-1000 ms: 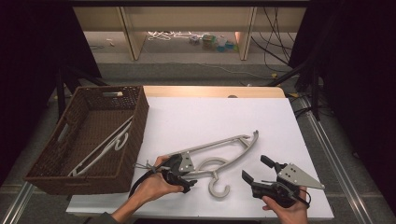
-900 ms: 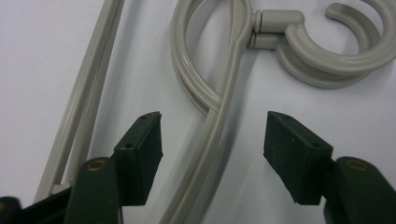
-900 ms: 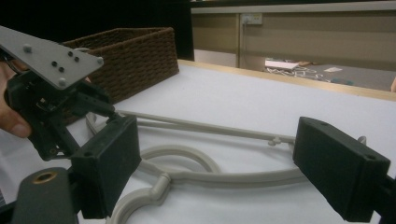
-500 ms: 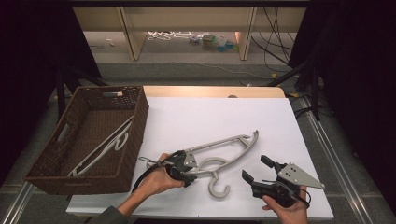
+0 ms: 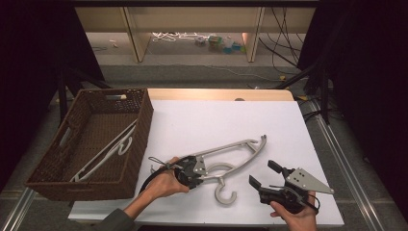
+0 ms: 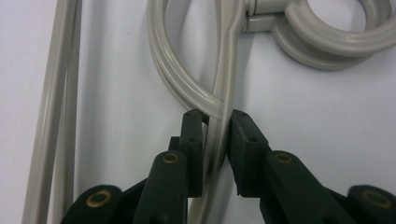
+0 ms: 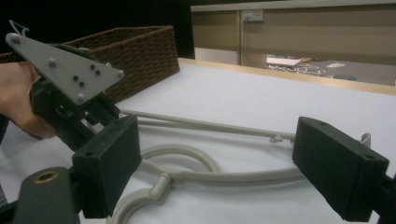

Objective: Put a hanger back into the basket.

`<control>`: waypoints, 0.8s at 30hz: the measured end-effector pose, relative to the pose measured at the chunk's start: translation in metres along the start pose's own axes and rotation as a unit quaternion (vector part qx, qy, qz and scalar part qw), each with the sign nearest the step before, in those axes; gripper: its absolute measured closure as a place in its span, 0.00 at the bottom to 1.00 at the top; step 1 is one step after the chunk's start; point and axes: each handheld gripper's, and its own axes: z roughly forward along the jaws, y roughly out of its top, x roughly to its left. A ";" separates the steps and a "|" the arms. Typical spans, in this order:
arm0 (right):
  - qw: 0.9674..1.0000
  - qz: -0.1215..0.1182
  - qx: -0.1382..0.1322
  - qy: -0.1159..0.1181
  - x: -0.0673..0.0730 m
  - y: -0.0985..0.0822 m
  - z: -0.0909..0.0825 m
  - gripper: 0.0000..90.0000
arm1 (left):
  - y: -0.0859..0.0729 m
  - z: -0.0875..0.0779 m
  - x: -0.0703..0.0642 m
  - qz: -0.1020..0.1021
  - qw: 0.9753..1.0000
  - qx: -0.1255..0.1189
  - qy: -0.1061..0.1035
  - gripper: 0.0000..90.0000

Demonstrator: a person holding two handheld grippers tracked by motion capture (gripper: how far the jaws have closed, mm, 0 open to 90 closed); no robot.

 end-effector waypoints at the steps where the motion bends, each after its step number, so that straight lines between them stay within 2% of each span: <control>1: 1.000 0.000 -0.003 -0.002 0.000 0.000 0.000 0.18 | 0.001 0.000 -0.001 0.004 1.000 0.001 -0.001 0.86; 2: 1.000 -0.005 -0.009 -0.004 -0.001 0.000 0.001 0.18 | 0.001 -0.002 0.000 0.018 1.000 0.006 0.000 0.87; 4: 1.000 0.004 -0.001 0.000 0.000 0.000 0.000 0.18 | 0.003 -0.003 -0.001 0.021 1.000 0.003 0.001 0.87; 7: 1.000 0.002 -0.005 -0.001 0.000 0.000 0.001 0.18 | 0.004 -0.007 -0.001 0.025 1.000 -0.003 -0.001 0.88; 8: 1.000 0.001 0.003 -0.002 0.000 0.000 0.000 0.18 | 0.004 -0.008 0.000 0.026 1.000 -0.007 -0.002 0.88; 9: 1.000 -0.003 0.013 -0.006 0.000 0.000 -0.001 0.18 | 0.005 -0.009 -0.001 0.013 1.000 -0.027 0.000 0.88; 10: 1.000 -0.003 0.015 -0.005 0.000 0.000 -0.001 0.18 | 0.005 -0.011 -0.001 0.014 0.999 -0.032 0.003 0.88; 12: 1.000 -0.001 -0.008 -0.001 0.000 0.000 0.001 0.19 | 0.007 -0.014 -0.002 0.015 0.999 -0.042 0.008 0.89; 15: 1.000 -0.001 0.003 -0.007 -0.002 0.001 -0.002 0.19 | 0.011 -0.026 -0.001 0.009 0.998 -0.063 0.011 0.90; 16: 1.000 0.000 0.000 -0.008 -0.002 0.001 -0.003 0.19 | 0.012 -0.028 -0.001 0.001 0.997 -0.070 0.013 0.90; 18: 1.000 -0.001 -0.008 -0.014 -0.004 0.002 -0.004 0.19 | 0.012 -0.037 0.003 -0.002 0.997 -0.078 0.018 0.91; 19: 1.000 0.007 -0.016 -0.013 -0.004 0.001 -0.004 0.19 | 0.011 -0.040 0.005 0.000 0.997 -0.078 0.018 0.91; 20: 1.000 0.006 -0.021 -0.016 -0.005 0.001 -0.004 0.19 | 0.010 -0.043 0.006 -0.013 0.996 -0.088 0.023 0.91; 21: 1.000 0.006 -0.011 -0.018 -0.006 0.002 -0.006 0.19 | 0.009 -0.045 0.007 -0.019 0.995 -0.095 0.028 0.91; 23: 1.000 0.010 -0.010 -0.019 -0.005 0.002 -0.007 0.19 | 0.007 -0.051 0.012 -0.024 0.994 -0.101 0.032 0.91; 24: 1.000 0.011 -0.009 -0.019 -0.005 0.002 -0.007 0.19 | 0.006 -0.053 0.013 -0.034 0.993 -0.111 0.034 0.91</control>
